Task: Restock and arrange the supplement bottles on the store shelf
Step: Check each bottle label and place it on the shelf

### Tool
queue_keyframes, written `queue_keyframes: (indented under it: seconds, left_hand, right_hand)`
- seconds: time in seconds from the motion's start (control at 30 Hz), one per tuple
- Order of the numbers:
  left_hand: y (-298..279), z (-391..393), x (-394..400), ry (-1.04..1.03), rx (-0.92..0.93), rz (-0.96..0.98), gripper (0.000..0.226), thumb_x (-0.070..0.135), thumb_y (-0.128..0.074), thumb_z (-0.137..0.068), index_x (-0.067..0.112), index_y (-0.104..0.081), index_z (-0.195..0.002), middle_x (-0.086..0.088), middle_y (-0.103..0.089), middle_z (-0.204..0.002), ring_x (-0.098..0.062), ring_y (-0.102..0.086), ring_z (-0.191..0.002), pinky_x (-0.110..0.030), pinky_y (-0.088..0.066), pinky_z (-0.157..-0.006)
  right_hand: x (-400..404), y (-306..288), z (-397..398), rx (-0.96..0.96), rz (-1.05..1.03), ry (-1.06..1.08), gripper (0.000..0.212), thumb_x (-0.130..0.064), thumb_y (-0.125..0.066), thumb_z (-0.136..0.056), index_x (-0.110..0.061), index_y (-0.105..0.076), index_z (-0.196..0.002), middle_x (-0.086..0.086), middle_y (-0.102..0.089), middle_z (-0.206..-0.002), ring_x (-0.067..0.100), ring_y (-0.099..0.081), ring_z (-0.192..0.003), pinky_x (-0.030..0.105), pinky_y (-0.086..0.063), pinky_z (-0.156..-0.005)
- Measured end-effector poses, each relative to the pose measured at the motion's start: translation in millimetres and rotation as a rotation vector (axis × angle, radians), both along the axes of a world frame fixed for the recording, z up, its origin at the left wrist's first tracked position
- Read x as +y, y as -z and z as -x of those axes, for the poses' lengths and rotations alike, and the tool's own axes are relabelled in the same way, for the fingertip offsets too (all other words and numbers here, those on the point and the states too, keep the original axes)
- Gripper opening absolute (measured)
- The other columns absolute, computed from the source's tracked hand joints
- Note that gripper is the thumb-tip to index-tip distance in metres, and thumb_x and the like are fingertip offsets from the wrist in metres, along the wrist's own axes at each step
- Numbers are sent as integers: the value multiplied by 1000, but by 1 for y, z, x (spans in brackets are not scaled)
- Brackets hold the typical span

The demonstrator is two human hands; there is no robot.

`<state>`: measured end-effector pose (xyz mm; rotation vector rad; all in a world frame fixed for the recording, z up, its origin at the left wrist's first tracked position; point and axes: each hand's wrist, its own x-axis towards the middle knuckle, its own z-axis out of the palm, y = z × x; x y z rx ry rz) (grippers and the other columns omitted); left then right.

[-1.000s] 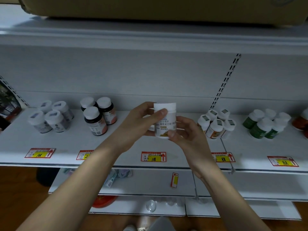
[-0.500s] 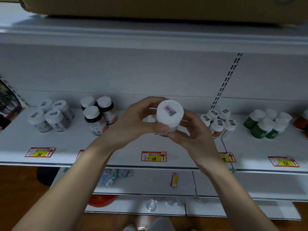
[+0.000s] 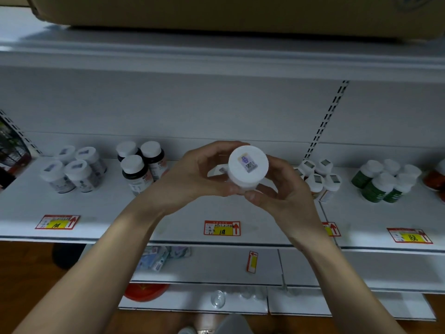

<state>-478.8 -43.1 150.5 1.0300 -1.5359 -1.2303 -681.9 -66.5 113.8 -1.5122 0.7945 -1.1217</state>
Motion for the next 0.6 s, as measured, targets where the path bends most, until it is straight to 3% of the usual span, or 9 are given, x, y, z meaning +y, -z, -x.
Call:
queue_keyframes:
  seconds: [0.13, 0.23, 0.3, 0.43, 0.6]
  left_hand:
    - [0, 1, -3, -42, -63, -86, 66, 6, -72, -86, 31, -48, -142, 2, -63, -131, -14, -64, -116, -35, -56, -93]
    - [0, 6, -3, -82, -10, -213, 62, 12, -66, -91, 37, -44, -144, -9, -63, -124, -20, -70, -105, -35, -60, -83]
    - [1, 7, -4, -85, -42, -239, 54, 20, -64, -92, 33, -47, -142, -8, -69, -117, -22, -72, -101, -37, -60, -84]
    - [0, 9, -8, -134, -133, -305, 40, 36, -62, -93, 18, -61, -129, -12, -75, -104, -31, -73, -95, -42, -61, -85]
    - [-6, 13, -11, -159, -189, -444, 48, 48, -59, -92, 6, -68, -113, -21, -75, -88, -35, -73, -84, -37, -63, -74]
  right_hand:
    - [-2, 0, 2, 48, -54, 9, 51, -17, -75, -82, -45, -56, -120, -12, -74, -108, 7, -67, -106, 24, -56, -84]
    - [-2, -1, 0, 50, -149, -21, 51, -37, -66, -80, -47, -49, -126, -2, -77, -99, 14, -72, -94, 28, -59, -77]
    - [-2, -3, -1, 66, -176, -14, 50, -43, -62, -80, -47, -48, -127, -1, -77, -96, 18, -73, -88, 29, -60, -72]
    - [-4, -7, -4, 79, -256, 45, 53, -56, -55, -76, -28, -62, -121, 1, -76, -87, 20, -71, -75, 30, -58, -62]
    - [-6, -11, -9, 115, -371, 72, 69, -67, -51, -74, -5, -71, -96, 16, -69, -70, 20, -60, -55, 32, -52, -56]
